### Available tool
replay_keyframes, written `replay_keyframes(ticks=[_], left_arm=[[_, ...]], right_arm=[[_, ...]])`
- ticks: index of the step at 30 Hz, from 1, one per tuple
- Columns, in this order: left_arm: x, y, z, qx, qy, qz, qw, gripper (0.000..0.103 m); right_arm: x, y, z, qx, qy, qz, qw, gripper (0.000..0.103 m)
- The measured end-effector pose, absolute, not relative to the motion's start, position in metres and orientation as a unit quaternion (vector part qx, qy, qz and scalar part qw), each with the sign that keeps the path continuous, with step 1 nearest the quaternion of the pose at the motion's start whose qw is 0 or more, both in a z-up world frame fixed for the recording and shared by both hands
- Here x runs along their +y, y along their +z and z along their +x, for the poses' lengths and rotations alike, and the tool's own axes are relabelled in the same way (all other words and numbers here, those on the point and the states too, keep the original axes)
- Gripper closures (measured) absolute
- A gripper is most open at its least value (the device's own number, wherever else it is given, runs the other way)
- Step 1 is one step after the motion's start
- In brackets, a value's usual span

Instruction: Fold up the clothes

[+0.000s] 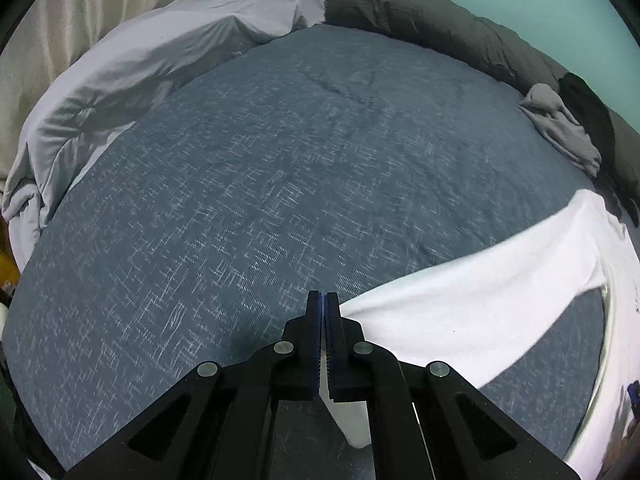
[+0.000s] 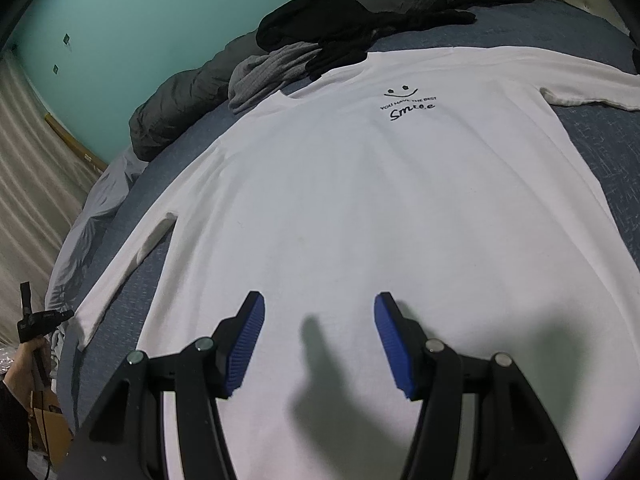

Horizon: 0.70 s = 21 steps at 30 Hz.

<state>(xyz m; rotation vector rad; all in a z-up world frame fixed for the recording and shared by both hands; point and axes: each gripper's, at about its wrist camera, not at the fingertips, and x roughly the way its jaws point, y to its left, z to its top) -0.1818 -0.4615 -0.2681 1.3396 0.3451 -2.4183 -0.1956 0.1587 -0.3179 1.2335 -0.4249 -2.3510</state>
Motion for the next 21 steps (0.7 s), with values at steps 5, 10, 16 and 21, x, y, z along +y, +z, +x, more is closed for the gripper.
replay_keyframes(ticks=[5, 10, 16, 21], left_arm=[[-0.472, -0.267, -0.182, 0.13, -0.859, 0.459, 0.185, 0.102], [-0.484, -0.275, -0.181, 0.143, -0.852, 0.467, 0.189, 0.101], [-0.494, -0.273, -0.154, 0.186, -0.849, 0.461, 0.176, 0.1], [-0.474, -0.294, -0.134, 0.216, -0.835, 0.49, 0.132, 0.098]], right_arm=[[0.158, -0.319, -0.195, -0.151, -0.853, 0.447, 0.224, 0.045], [0.158, -0.318, -0.195, -0.152, -0.853, 0.446, 0.226, 0.045], [0.16, -0.314, -0.194, -0.158, -0.853, 0.441, 0.228, 0.045], [0.16, -0.31, -0.192, -0.161, -0.854, 0.437, 0.232, 0.045]])
